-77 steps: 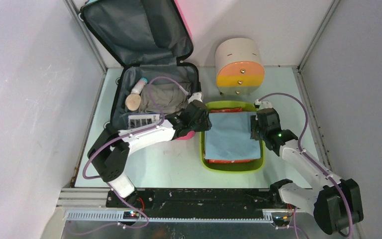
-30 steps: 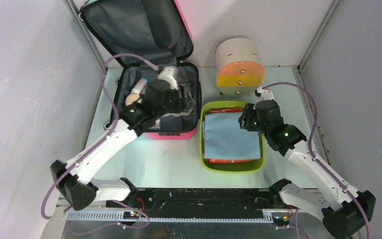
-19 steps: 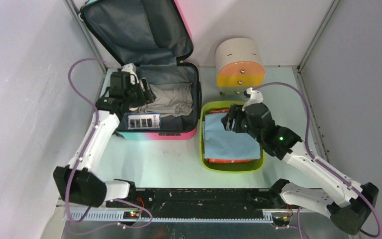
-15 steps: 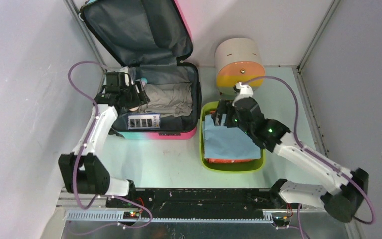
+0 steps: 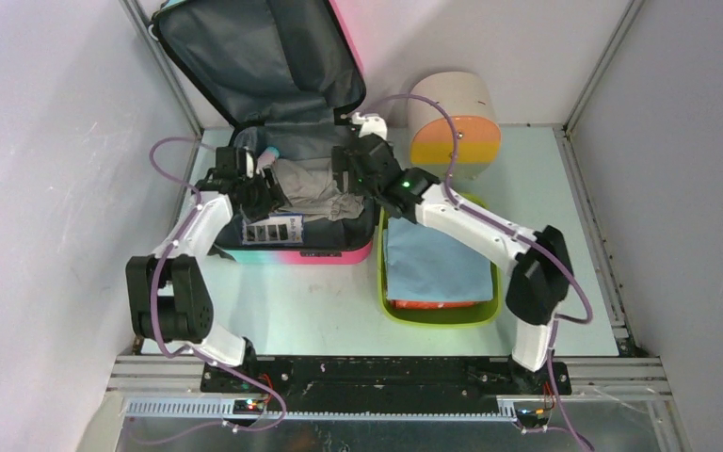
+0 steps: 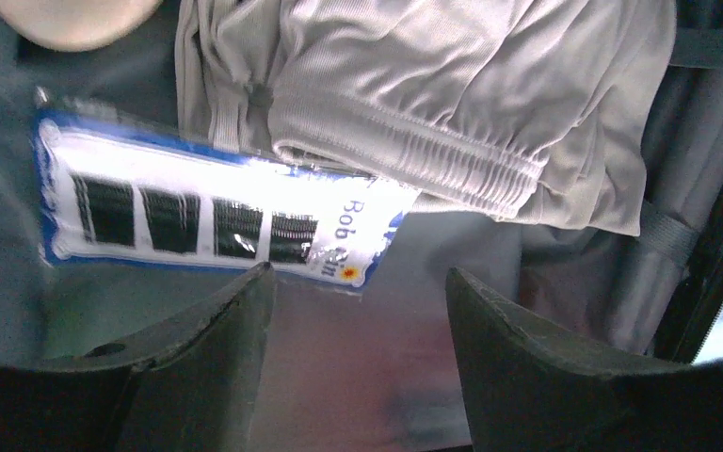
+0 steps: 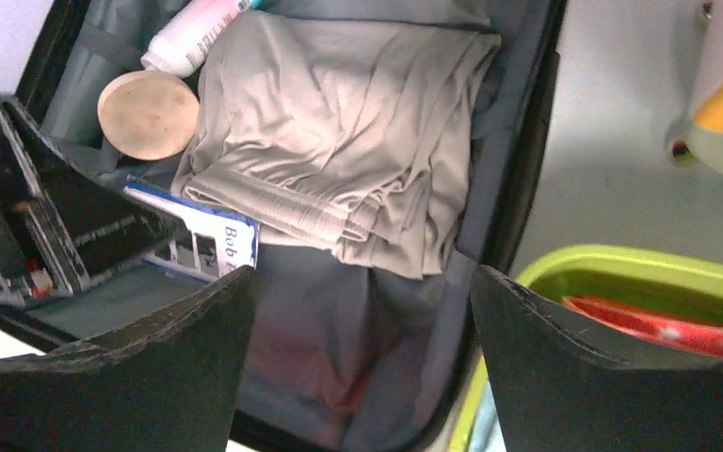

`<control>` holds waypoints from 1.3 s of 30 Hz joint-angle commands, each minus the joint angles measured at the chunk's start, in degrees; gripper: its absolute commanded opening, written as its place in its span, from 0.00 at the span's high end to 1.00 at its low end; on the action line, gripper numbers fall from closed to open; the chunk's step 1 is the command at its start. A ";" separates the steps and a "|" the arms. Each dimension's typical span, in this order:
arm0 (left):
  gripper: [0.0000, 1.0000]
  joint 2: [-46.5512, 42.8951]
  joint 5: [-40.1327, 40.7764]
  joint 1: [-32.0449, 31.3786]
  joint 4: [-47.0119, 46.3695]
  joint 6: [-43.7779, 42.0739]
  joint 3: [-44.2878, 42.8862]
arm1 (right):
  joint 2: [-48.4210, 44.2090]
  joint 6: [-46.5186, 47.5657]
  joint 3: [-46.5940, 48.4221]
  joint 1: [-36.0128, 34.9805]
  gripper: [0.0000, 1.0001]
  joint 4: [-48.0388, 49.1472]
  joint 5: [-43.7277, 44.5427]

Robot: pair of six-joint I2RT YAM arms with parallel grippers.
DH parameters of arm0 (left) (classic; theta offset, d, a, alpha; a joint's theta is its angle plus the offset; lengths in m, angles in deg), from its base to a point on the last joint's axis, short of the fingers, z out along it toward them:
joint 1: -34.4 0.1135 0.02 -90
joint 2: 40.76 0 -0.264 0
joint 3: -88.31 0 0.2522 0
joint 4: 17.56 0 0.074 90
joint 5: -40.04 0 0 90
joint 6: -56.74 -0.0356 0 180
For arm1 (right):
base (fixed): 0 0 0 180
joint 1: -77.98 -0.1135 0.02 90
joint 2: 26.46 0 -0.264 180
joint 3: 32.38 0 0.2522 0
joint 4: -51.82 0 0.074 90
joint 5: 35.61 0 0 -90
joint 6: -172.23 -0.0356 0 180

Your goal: Open, take out, and arrange the luggage

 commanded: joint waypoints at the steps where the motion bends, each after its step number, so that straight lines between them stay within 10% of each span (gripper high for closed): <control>1: 0.27 -6.05 2.23 -0.78 -7.11 16.32 5.18 | 5.04 3.58 9.48 -0.80 0.15 -5.40 2.07; 23: 0.18 -9.31 17.73 -11.75 -9.28 56.24 6.67 | -9.10 4.31 -5.87 6.32 0.13 -1.22 -7.56; 39: 0.20 7.72 16.47 -15.81 -15.26 62.53 3.62 | -8.48 3.04 -6.20 12.58 0.13 0.59 -12.17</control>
